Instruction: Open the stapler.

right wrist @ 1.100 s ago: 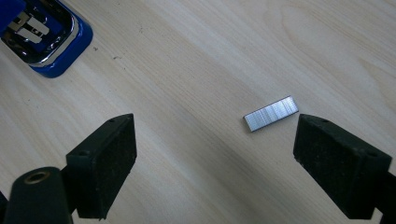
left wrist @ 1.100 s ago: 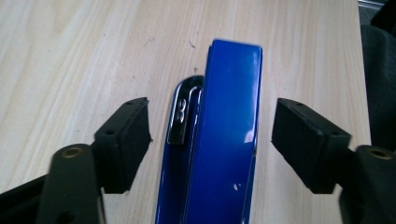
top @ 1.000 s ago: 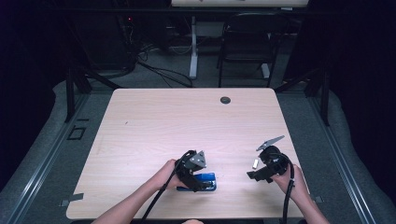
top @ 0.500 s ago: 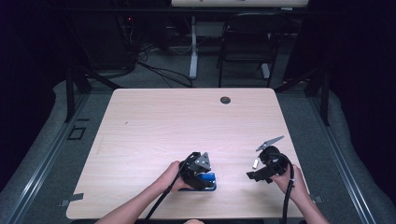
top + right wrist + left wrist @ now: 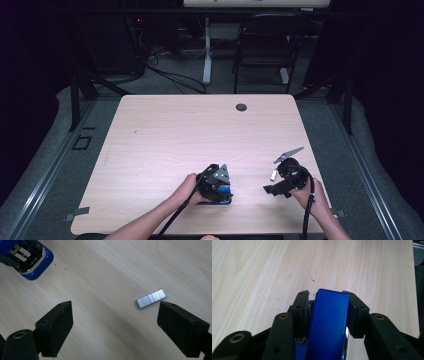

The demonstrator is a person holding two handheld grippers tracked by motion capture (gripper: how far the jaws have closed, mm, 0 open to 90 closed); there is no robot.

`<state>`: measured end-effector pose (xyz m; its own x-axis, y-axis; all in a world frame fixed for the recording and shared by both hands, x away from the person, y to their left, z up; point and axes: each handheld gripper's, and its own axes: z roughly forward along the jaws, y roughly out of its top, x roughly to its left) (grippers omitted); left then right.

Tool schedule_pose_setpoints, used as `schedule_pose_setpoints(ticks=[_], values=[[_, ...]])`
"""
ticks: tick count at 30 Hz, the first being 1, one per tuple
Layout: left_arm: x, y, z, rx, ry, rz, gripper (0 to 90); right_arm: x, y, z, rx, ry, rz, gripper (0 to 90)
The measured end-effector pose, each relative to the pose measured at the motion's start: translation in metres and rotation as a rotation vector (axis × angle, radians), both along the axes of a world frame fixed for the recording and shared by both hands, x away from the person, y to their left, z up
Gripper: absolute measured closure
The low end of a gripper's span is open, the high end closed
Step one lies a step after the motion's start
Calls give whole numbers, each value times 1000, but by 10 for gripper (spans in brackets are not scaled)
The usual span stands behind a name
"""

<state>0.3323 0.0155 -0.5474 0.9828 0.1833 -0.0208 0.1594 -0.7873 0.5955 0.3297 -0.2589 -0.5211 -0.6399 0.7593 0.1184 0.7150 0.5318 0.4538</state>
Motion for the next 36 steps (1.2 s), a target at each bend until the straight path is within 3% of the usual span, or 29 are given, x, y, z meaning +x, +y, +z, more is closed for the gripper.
schedule_pose_setpoints(ticks=[9, 21, 24, 31, 34, 36], values=[[-2, -2, 1, 8, -23, -15, 625, 0, 3, -2, 3, -3, 19, 130], [2, 9, 13, -42, -9, -57, 637, -2, 5, 0, 11, -15, 21, 132], [2, 10, 16, -39, -14, -69, 639, -3, 8, 1, 49, -5, 24, 133], [2, 14, 22, -42, -22, -85, 645, -6, 18, 4, 63, -21, 56, 135], [2, 15, 25, -41, -26, -97, 649, -6, 23, 4, 95, -26, 71, 175], [3, 16, 27, -36, -21, -111, 650, -6, 26, 5, 105, -42, 77, 289]])
